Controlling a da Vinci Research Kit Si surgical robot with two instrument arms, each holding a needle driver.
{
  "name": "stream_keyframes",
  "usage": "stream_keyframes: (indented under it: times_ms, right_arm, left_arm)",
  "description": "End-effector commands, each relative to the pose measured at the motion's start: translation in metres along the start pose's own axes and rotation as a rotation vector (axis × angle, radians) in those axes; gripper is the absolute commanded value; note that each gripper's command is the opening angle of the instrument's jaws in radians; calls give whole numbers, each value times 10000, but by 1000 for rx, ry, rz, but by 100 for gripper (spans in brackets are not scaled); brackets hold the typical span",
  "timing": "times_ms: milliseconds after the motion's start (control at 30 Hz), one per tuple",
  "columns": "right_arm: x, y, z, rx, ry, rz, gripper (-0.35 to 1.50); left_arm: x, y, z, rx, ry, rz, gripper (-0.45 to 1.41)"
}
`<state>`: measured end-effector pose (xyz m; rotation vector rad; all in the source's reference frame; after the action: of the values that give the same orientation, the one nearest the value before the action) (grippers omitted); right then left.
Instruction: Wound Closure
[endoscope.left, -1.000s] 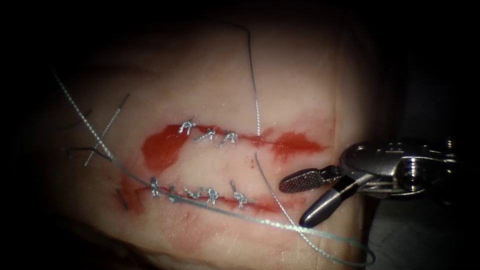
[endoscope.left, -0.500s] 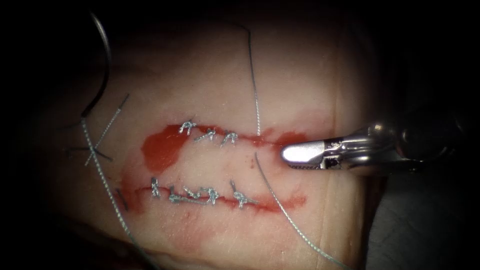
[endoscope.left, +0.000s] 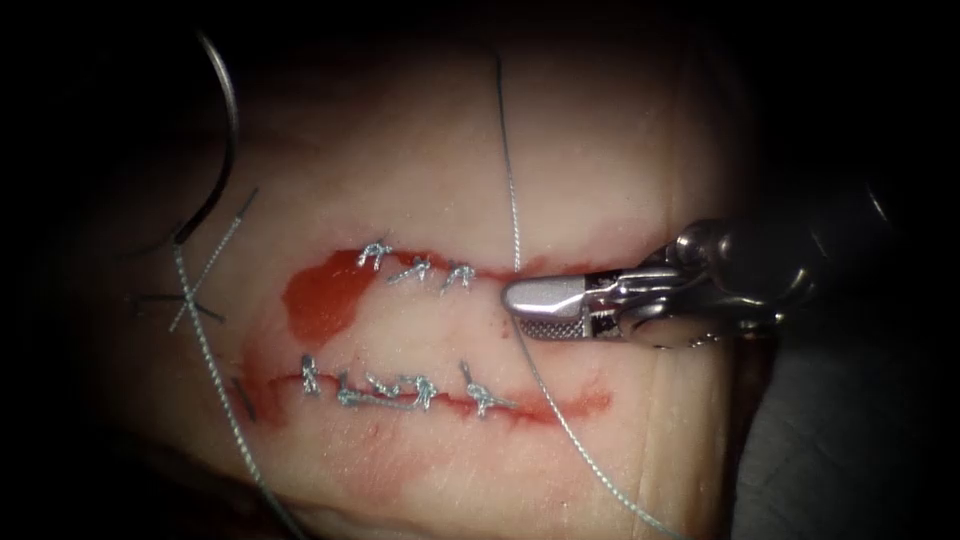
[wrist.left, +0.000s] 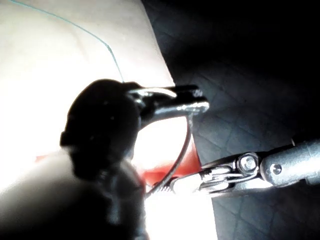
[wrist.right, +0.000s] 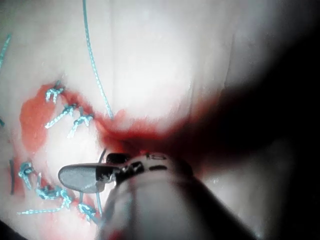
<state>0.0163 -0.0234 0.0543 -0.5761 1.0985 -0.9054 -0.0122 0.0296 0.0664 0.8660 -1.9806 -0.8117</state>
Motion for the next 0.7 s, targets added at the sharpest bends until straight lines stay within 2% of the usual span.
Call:
stream_keyframes:
  times_ms: [33, 167, 200, 233, 300, 333, 400, 700]
  right_arm:
    - [-2, -6, 15, 17, -4, -10, 81]
    - [-3, -15, 28, 35, -19, -12, 73]
    - [-2, -16, 30, 35, -22, -13, 65]
    - [-2, -17, 33, 35, -25, -14, 43]
    - [-1, -17, 36, 35, -32, -16, -14]
    - [1, -19, 36, 34, -24, -12, -35]
    - [1, -20, 33, 25, -20, -60, -35]
    - [-3, -14, 11, 12, -74, -63, -35]
  left_arm:
    - [2, 7, 3, 1, 0, 3, -45]
    - [4, 6, 4, 0, 3, -2, -45]
    - [4, 6, 4, 0, 3, -2, -45]
    - [4, 6, 4, 0, 3, -2, -45]
    - [5, 6, 5, 0, 3, -2, -45]
    - [5, 5, 5, 0, 3, -2, -45]
    - [5, 5, 5, 0, 3, -2, -45]
    - [6, 5, 6, 0, 6, -13, -45]
